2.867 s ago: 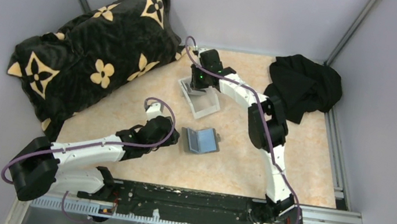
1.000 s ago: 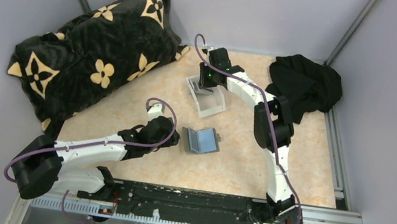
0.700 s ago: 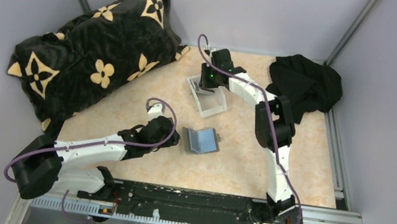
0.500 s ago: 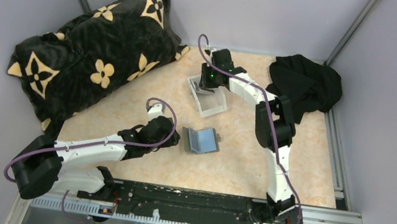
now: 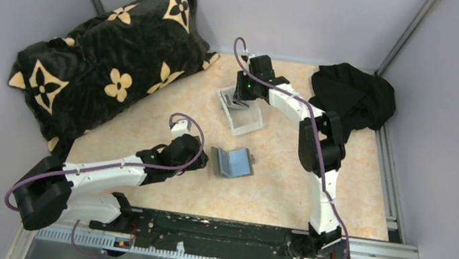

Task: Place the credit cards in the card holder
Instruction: Pick up the credit card from the storage box.

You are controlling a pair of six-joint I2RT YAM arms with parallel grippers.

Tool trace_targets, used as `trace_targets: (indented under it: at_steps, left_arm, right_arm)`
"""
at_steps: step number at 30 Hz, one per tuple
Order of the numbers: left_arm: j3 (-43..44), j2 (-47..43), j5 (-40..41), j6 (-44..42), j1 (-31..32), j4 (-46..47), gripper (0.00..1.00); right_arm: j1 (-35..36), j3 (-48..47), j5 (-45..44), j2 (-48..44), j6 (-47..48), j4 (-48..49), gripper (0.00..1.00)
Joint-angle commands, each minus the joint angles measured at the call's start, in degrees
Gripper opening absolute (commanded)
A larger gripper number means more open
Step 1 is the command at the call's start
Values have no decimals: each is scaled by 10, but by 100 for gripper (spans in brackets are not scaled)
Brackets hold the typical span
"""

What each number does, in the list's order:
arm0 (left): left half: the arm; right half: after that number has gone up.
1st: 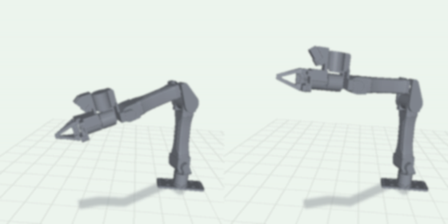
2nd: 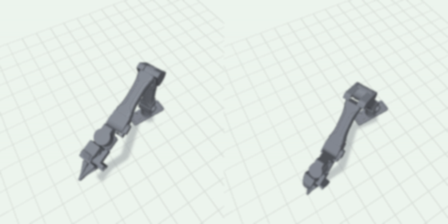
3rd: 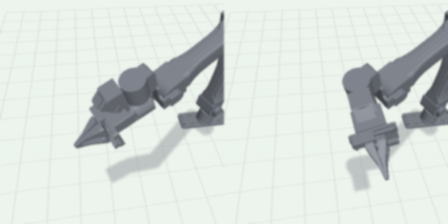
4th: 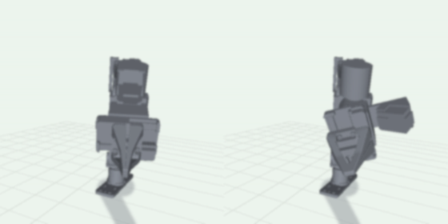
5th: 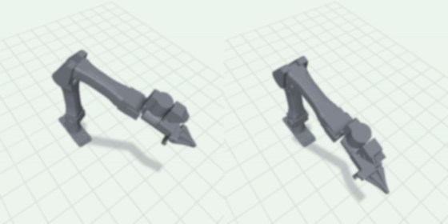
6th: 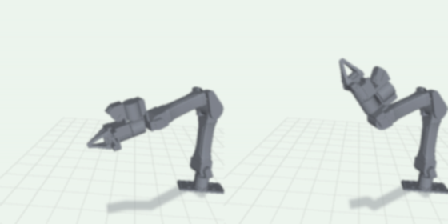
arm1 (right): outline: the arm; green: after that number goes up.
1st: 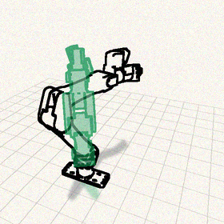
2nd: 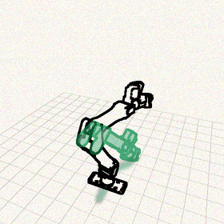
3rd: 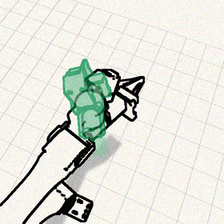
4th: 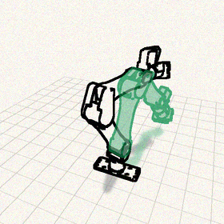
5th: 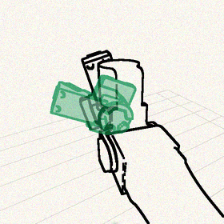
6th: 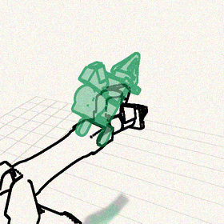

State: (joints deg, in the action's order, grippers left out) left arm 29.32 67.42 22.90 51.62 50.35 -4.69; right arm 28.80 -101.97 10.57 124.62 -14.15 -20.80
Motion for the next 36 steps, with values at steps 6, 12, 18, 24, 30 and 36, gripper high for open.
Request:
trace_targets:
  at_steps: [6, 12, 18, 24, 30, 36]
  left_arm:
    - [-1, -7, 0, 2, -3, 13, 52]
    - [-1, -3, -2, 2, -3, 17, 52]
    - [-1, 0, -1, 1, -3, 17, 52]
    - [1, 0, 0, 1, -4, 19, 52]
    - [3, -1, 0, -1, -4, 21, 52]
    - [6, 3, -1, -5, -3, 21, 52]
  right_arm:
    - [-13, 5, -59, -51, 19, 3, 24]
    - [-12, -1, -105, -51, 45, -10, 24]
    - [-10, -3, -144, -52, 62, -17, 23]
    - [-5, -5, -185, -55, 78, -23, 22]
    - [-2, -4, -225, -65, 92, -23, 21]
    - [-3, -5, -250, -70, 99, -26, 21]
